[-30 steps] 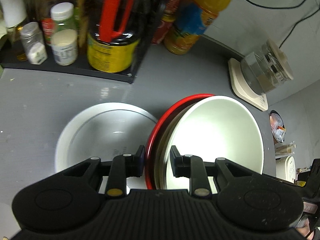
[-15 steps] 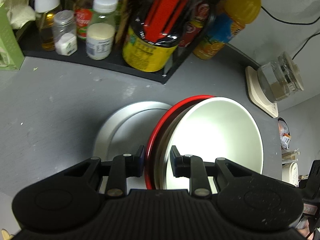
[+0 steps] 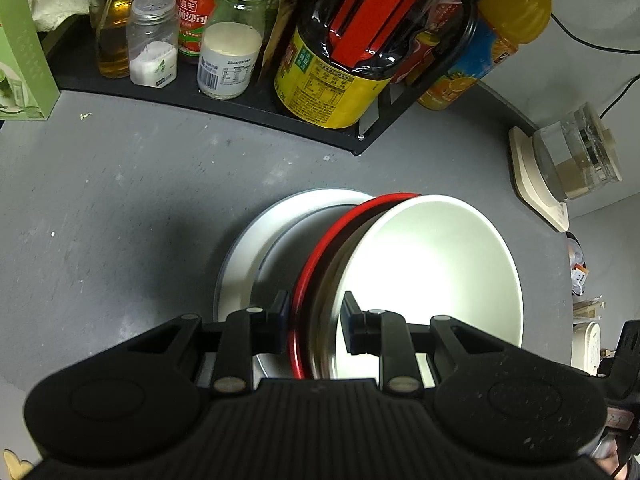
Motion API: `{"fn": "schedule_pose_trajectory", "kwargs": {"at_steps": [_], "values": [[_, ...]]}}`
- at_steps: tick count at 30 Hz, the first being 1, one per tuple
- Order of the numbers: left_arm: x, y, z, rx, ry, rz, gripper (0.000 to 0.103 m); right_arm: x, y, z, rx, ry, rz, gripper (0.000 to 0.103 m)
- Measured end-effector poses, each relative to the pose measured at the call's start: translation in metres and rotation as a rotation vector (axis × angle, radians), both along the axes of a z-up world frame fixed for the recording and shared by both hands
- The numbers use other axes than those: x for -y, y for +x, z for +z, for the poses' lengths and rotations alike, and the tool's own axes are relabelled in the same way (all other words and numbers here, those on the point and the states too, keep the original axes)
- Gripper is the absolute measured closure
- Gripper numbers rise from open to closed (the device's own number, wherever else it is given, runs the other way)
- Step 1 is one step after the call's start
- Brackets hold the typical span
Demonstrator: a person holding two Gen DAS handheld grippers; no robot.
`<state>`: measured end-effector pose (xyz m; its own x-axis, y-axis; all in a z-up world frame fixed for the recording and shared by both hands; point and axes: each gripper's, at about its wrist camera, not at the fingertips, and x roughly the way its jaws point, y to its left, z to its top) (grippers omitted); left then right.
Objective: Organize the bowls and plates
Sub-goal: 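Carry the bowl stack with both tools and lower it onto the white plate stack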
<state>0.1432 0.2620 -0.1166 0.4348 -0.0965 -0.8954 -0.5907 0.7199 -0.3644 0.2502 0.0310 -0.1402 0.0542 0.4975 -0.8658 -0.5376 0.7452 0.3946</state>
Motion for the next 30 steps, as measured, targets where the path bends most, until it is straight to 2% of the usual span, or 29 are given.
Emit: {"fn": "schedule_pose_trajectory", "kwargs": {"at_steps": [20,23,30], "values": [[-0.001,0.004,-0.010,-0.004,-0.029,0.032,0.078,0.001,0.005,-0.001,-0.004,0.016,-0.041,0.065],[0.002,0.005,-0.006,-0.001,-0.009,0.023,0.078,0.001,0.004,-0.001,-0.018,0.019,-0.049,0.062],[0.005,0.003,0.008,0.034,0.024,0.006,0.072,0.003,-0.001,0.000,-0.007,0.030,-0.070,0.061]]}}
